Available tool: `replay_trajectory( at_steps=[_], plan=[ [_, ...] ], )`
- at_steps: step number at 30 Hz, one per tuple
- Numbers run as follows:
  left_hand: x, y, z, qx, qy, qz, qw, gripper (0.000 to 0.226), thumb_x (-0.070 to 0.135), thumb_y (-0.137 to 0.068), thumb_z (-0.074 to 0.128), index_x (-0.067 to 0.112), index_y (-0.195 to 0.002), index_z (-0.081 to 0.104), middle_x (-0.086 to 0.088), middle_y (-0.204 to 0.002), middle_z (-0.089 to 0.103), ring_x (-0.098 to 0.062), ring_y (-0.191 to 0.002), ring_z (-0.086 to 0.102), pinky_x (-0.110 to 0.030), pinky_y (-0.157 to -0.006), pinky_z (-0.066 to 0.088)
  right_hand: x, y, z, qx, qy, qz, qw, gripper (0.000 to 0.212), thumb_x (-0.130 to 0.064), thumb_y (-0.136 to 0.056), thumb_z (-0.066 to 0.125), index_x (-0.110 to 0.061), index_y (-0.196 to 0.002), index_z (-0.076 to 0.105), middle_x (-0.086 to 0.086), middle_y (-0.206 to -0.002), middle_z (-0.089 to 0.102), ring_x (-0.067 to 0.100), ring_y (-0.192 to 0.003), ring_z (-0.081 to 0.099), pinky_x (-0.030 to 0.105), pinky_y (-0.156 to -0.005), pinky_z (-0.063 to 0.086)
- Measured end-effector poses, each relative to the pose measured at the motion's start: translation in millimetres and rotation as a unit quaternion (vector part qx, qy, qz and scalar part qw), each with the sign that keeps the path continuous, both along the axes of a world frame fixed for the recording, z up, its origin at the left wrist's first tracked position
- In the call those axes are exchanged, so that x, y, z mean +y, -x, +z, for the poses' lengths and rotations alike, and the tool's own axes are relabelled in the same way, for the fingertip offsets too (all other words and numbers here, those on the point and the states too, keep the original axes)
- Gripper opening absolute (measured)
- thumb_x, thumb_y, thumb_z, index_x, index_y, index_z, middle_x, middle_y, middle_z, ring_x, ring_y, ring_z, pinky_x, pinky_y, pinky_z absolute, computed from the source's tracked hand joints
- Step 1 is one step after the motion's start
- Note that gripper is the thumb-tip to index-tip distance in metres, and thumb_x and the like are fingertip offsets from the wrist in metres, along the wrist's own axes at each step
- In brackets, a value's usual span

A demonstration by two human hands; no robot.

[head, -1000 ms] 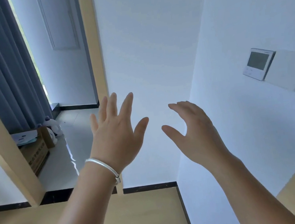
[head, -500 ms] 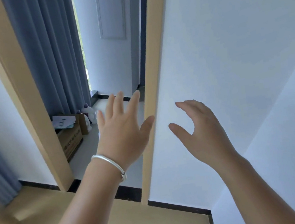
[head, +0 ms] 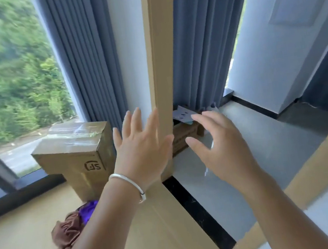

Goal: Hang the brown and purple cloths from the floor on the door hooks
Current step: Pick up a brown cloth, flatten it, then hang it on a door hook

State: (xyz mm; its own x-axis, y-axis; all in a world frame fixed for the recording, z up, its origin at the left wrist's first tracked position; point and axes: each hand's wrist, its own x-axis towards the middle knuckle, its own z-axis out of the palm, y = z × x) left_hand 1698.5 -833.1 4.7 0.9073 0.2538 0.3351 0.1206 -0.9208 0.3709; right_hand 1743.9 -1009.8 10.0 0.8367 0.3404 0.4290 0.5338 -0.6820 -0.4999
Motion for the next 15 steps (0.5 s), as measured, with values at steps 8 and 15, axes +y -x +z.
replay_trajectory(
  at_steps=[8,15],
  plan=[
    [64.4,11.2,-19.0,0.024,-0.006,0.221,0.975,0.069,0.060,-0.092,0.033,0.042,-0.148,-0.002,0.002,-0.160,-0.004,-0.017,-0.146,-0.010,-0.052,-0.116,-0.001,88.8,-67.5,-21.9,0.019,-0.001,0.206,0.978,0.050,-0.047,-0.088,0.056,-0.029,-0.134,0.052,-0.002,-0.139,0.046,0.013,-0.132,0.036,0.047,-0.107,0.036],
    [121.8,51.9,-43.6,0.068,0.012,0.348,0.935,0.070,0.058,-0.091,0.037,0.038,-0.150,0.005,-0.001,-0.160,0.001,-0.018,-0.147,-0.006,-0.053,-0.117,0.002,176.4,-66.4,-58.1,0.047,0.022,0.331,0.942,0.050,-0.045,-0.088,0.059,-0.030,-0.135,0.048,-0.005,-0.137,0.047,0.008,-0.128,0.034,0.045,-0.110,0.034]
  ],
)
